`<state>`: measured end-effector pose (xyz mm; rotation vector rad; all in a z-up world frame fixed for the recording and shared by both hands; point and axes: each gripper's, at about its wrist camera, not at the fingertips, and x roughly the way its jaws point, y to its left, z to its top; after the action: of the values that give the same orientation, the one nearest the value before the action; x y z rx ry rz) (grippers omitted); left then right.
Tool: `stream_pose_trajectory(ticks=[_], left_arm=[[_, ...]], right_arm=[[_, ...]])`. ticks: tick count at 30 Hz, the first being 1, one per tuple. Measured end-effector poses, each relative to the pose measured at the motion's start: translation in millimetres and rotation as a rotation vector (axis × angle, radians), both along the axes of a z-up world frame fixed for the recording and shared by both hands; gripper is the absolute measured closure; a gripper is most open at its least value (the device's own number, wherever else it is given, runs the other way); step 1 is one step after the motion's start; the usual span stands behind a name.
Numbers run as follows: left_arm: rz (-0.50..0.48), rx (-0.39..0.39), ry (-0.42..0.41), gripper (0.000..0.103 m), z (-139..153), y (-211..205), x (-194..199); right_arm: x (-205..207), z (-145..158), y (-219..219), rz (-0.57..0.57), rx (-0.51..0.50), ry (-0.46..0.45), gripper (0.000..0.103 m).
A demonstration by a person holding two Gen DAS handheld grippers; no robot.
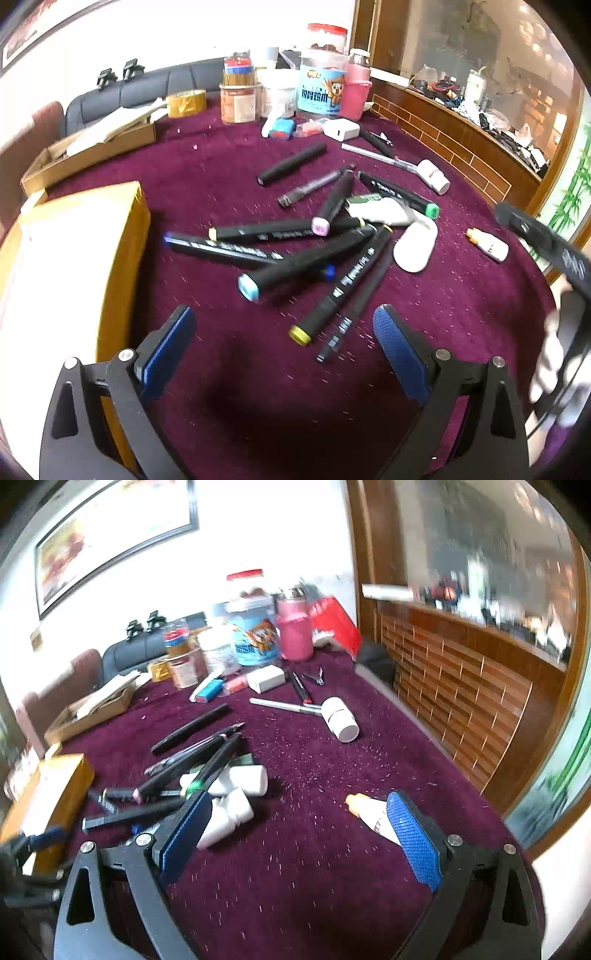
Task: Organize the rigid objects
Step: 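Close the left gripper on two black markers and lift them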
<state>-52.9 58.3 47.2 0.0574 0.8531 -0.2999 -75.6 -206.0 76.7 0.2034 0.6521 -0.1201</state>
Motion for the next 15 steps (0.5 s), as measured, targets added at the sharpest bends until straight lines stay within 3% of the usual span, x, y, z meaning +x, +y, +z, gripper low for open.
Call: stream_pose_trajectory(ticks=[1, 2, 3, 5, 9, 13, 15], left_arm=[[-0.002, 0.008, 0.004, 0.007, 1, 0, 4], [-0.014, 0.018, 0.007, 0.017, 0, -1, 6], [-0.041, 0.028, 0.013, 0.035, -1, -5, 9], [-0.122, 0.070, 0.032, 0.051, -4, -15, 15], [-0.183, 0.162, -0.037, 0.051, -2, -32, 30], [-0.248, 0.325, -0.065, 0.052, -20, -56, 46], [-0.290, 0.289, -0.020, 0.083, -21, -60, 45]], right_arm=[[11, -5, -6, 0.003, 0.057, 0.012, 0.010], [18, -13, -13, 0.008, 0.127, 0.007, 0.012], [24, -20, -17, -0.001, 0.160, 0.007, 0.015], [32, -38, -23, -0.016, 0.210, 0.012, 0.021], [34, -48, -30, -0.033, 0.262, 0.005, 0.021], [36, -51, -32, -0.026, 0.272, 0.023, 0.021], [35, -50, -31, -0.021, 0.273, 0.020, 0.021]])
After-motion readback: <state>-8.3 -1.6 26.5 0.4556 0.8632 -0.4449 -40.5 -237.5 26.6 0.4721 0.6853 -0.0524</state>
